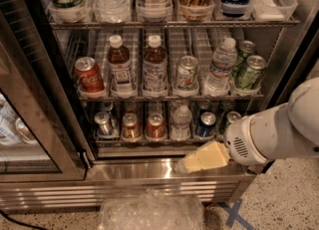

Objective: Pick pepsi can from bottom shelf of fridge

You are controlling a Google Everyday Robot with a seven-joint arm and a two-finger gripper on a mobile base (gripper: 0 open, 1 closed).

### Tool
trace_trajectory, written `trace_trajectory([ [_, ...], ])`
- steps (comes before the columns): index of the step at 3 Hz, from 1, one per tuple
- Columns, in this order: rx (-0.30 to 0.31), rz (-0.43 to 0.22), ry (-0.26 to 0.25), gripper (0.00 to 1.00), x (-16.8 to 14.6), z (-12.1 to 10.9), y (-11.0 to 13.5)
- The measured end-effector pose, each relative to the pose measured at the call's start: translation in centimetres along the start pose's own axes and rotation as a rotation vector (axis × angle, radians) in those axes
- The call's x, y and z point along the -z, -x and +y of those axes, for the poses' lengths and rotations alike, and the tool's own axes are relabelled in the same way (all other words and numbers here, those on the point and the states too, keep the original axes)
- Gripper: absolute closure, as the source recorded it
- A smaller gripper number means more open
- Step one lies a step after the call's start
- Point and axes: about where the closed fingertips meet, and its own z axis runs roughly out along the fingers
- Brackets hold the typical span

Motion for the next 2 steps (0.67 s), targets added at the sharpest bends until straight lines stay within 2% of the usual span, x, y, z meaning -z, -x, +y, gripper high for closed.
trace_trajectory([
  [1, 0.0, 0.0, 0.0, 0.0, 0.0, 0.0, 0.0],
  [2, -0.037, -0.068, 0.006, 0.0, -1.5, -0.1, 0.2],
])
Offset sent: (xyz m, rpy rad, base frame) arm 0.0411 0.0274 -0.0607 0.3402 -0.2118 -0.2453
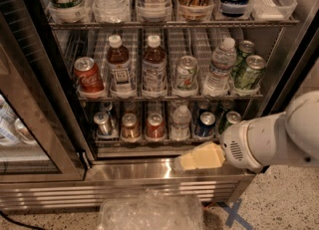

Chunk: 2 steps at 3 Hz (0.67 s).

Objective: Pick pepsi can from bottom shelf of fridge

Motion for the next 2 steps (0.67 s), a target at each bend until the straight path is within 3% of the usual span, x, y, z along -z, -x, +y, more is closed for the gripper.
trace_trajectory([
  [1, -0.107, -0.104, 0.083, 0.0, -4.9, 0.1, -2.8],
  [2, -0.26, -0.239, 0.175, 0.0, -9.6, 0.8, -3.4],
])
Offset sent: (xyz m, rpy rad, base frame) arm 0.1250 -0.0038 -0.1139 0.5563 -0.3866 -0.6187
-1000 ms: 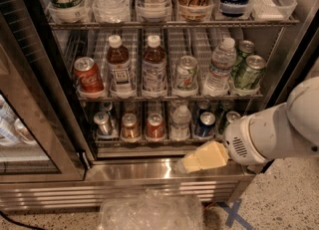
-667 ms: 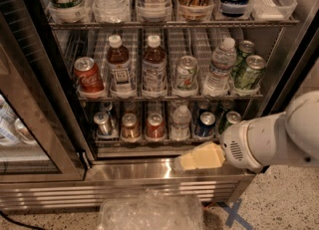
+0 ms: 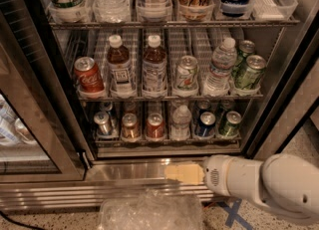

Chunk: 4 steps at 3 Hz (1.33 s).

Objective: Pick pepsi can from bottom shelf of fridge

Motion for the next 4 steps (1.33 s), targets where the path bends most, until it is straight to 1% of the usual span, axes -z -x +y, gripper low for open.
trace_trajectory([
  [1, -0.09, -0.107, 0.037, 0.0, -3.7, -0.3, 0.2],
  [2, -0.175, -0.181, 0.006, 0.0, -6.5, -0.9, 0.2],
  [3, -0.253, -0.232, -0.112, 0.0, -7.3, -4.2, -0.3],
  [4, -0.319, -0.304, -0.287, 0.0, -5.6, -9.3, -0.5],
])
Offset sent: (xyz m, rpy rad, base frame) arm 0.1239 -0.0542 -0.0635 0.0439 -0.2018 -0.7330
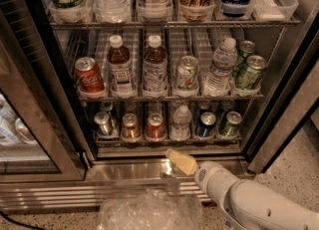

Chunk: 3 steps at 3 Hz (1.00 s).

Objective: Pick pepsi can from bottom shelf of fridge

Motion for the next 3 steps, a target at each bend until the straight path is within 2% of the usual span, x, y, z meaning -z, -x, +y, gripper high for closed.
trace_trajectory([
  [1, 0.002, -0.053, -0.057, 0.0, 0.0, -1.4, 1.4],
  [2, 0.002, -0.053, -0.057, 0.0, 0.0, -1.4, 1.4],
  [3, 0.004, -0.135, -0.074, 0.0, -0.1, -2.9, 2.5],
])
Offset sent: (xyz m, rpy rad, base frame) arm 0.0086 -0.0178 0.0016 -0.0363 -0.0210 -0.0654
